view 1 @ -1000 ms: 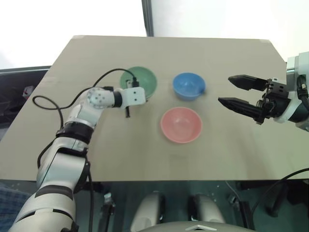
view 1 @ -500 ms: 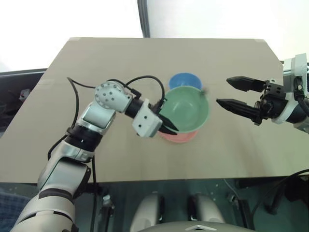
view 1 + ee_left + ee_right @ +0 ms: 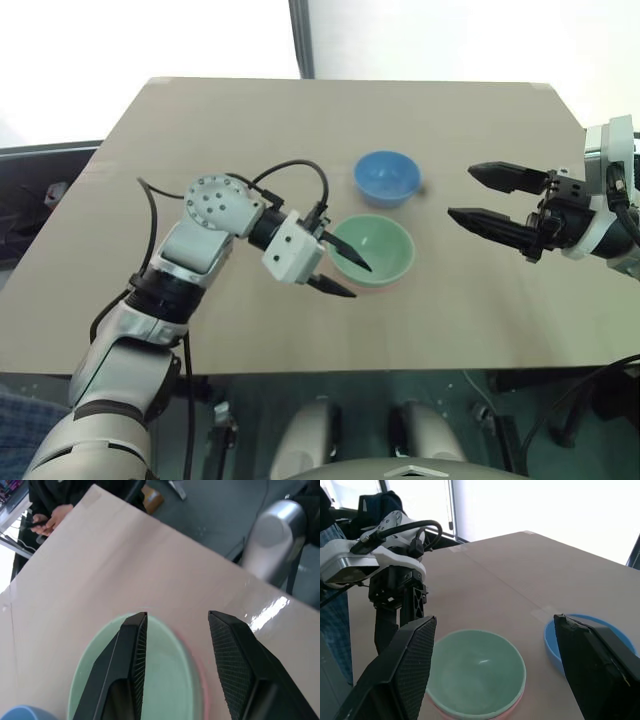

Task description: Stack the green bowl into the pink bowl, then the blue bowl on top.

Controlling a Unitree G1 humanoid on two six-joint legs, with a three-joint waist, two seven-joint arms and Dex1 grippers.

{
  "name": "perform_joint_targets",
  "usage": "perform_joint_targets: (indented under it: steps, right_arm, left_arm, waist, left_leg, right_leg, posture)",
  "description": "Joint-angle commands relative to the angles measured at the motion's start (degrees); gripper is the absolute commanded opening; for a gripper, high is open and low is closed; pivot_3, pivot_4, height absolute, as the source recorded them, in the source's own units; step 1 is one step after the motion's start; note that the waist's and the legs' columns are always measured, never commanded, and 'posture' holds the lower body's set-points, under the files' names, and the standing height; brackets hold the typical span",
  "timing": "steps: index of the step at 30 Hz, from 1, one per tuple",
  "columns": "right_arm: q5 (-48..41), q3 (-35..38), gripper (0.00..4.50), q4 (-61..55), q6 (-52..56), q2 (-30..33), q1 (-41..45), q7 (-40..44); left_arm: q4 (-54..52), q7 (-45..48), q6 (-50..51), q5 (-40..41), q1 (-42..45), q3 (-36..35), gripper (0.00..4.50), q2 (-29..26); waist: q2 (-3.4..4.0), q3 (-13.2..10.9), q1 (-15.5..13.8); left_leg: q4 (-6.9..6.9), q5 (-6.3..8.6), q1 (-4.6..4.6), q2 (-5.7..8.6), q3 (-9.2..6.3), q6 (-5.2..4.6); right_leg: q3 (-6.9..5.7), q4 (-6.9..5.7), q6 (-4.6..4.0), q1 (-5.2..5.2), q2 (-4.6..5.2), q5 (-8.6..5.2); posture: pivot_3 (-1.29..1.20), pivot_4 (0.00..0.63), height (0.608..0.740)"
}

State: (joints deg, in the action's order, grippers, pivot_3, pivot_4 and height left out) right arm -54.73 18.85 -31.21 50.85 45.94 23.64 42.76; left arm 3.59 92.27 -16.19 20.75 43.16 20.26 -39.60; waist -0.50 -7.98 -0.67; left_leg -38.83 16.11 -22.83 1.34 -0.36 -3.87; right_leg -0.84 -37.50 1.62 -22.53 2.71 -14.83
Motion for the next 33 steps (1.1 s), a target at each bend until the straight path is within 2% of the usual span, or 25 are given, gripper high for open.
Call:
perform_joint_targets:
  steps: [1, 4, 8, 14, 17, 21, 33]
  right_arm:
    - [0.48, -0.11, 3.93, -0.41, -1.77, 1.26, 0.49, 0.12]
    - [3.92, -2.89, 3.93, 1.66, -2.07, 2.01, 1.66, -0.72]
    - [12.15, -9.32, 3.93, 7.94, -4.13, 2.08, 6.15, -2.54]
    - [28.33, -21.88, 3.93, 22.72, -12.10, 0.43, 16.13, -1.55]
    - [36.85, -29.17, 3.93, 31.75, -18.70, -2.46, 21.60, 0.51]
    - [43.57, -34.69, 3.93, 41.47, -26.59, -7.52, 27.35, 4.10]
    - [56.76, -40.66, 3.93, 70.45, -42.83, -22.88, 39.58, 6.78]
  left_arm:
    - [-7.14, -3.34, 11.69, 7.88, -2.22, -5.72, 2.13, -2.22]
    - [-10.68, -12.21, 28.66, 19.10, -3.83, -13.09, 2.13, -3.37]
    - [-10.50, -20.95, 39.42, 24.04, -6.63, -21.69, 2.13, -5.21]
    - [-7.07, -29.58, 43.56, 22.26, -13.57, -31.72, 2.13, -7.81]
    - [-7.52, -32.64, 42.71, 19.84, -19.44, -36.77, 2.13, -9.44]
    - [-9.98, -37.15, 42.60, 19.17, -24.52, -42.09, 2.13, -9.09]
    - [-22.33, -46.53, 46.28, 23.17, -37.38, -52.46, 2.13, -5.87]
  waist:
    - [0.00, 0.00, 0.01]
    - [-0.02, -0.02, 0.07]
    - [0.00, -0.02, 0.48]
    - [-0.03, -0.06, 1.32]
    - [-0.02, -0.07, 1.47]
    - [-0.03, -0.09, 1.27]
    - [-0.03, -0.10, 1.48]
  left_leg:
    - [0.00, 0.00, 0.00, 0.00, 0.00, 0.00]
    - [-0.04, 0.00, 0.00, -0.03, -0.02, 0.00]
    - [-0.15, 0.00, 0.04, -0.04, -0.03, 0.00]
    - [-0.14, -0.09, 0.11, -0.03, 0.00, 0.16]
    - [-0.12, -0.15, 0.05, -0.03, 0.03, 0.27]
    - [0.05, -0.15, 0.02, -0.02, 0.11, 0.28]
    - [0.45, -0.19, 0.08, 0.09, 0.03, 0.41]
  right_leg:
    - [0.00, -0.01, 0.00, 0.00, 0.00, 0.00]
    - [0.00, -0.06, 0.00, -0.02, 0.00, 0.00]
    - [-0.01, -0.14, 0.02, 0.01, -0.01, -0.01]
    - [0.02, -0.21, 0.01, -0.02, -0.04, -0.01]
    - [0.05, -0.14, 0.00, -0.08, -0.03, -0.01]
    - [0.13, -0.03, 0.00, -0.16, 0.00, -0.01]
    - [0.08, 0.07, -0.04, -0.22, 0.19, 0.00]
  posture:
    - [0.00, 0.150, 0.740]
    - [0.00, 0.150, 0.740]
    - [0.00, 0.150, 0.740]
    - [0.00, 0.150, 0.740]
    - [0.00, 0.150, 0.740]
    - [0.00, 0.150, 0.740]
    - [0.00, 0.150, 0.740]
